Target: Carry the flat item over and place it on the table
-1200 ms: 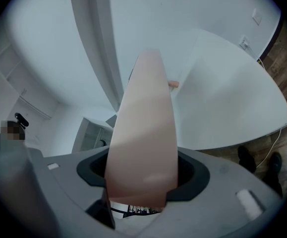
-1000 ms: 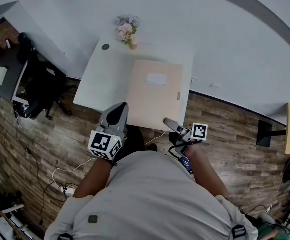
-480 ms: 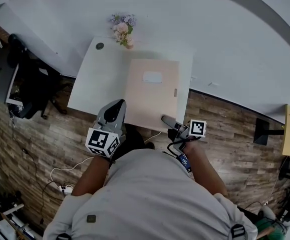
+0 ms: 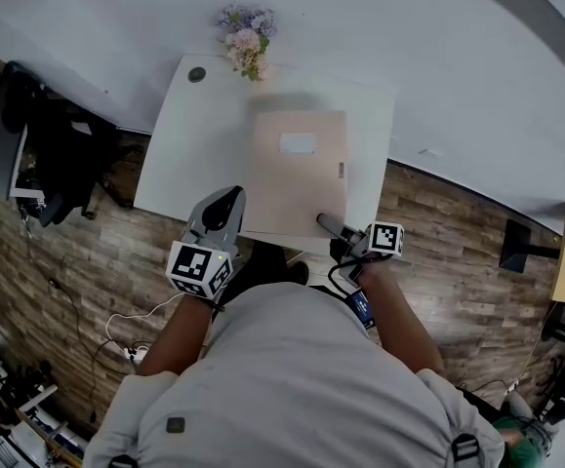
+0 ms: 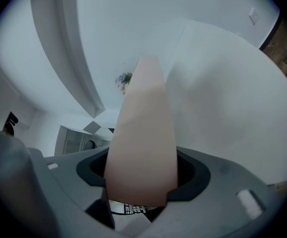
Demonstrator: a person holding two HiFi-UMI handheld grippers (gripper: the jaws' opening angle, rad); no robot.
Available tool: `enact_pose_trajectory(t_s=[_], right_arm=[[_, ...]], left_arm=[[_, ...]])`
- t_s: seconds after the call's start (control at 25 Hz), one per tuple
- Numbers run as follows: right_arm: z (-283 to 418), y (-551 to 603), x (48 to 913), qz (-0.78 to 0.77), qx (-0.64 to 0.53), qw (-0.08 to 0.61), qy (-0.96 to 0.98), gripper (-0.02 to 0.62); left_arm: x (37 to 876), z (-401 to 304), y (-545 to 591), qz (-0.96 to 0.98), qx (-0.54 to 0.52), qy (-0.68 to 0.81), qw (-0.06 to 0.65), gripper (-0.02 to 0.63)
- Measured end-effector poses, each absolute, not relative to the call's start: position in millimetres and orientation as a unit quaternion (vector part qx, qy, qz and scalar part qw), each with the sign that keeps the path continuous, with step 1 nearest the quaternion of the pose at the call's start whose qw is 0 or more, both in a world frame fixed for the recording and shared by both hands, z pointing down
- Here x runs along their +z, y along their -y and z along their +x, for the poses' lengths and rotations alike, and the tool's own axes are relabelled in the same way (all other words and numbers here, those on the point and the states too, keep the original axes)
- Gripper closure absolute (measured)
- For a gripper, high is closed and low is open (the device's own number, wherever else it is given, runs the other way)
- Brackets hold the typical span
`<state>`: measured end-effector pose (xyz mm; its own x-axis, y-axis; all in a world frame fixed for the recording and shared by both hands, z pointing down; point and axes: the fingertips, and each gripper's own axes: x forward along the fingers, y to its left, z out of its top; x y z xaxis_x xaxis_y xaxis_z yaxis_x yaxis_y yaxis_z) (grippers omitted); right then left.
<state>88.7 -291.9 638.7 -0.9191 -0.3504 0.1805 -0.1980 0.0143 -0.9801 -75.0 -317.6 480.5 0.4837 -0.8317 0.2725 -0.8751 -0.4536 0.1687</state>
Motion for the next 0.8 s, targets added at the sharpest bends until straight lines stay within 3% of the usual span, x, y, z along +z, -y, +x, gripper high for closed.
enact_pose_trajectory(t_s=[0.8], right_arm=[[62, 331, 736, -0.244, -0.688, 0.039, -0.682, 0.282]], left_arm=[[549, -104, 381, 0.852, 0.115, 0.463, 0.217, 0.606]])
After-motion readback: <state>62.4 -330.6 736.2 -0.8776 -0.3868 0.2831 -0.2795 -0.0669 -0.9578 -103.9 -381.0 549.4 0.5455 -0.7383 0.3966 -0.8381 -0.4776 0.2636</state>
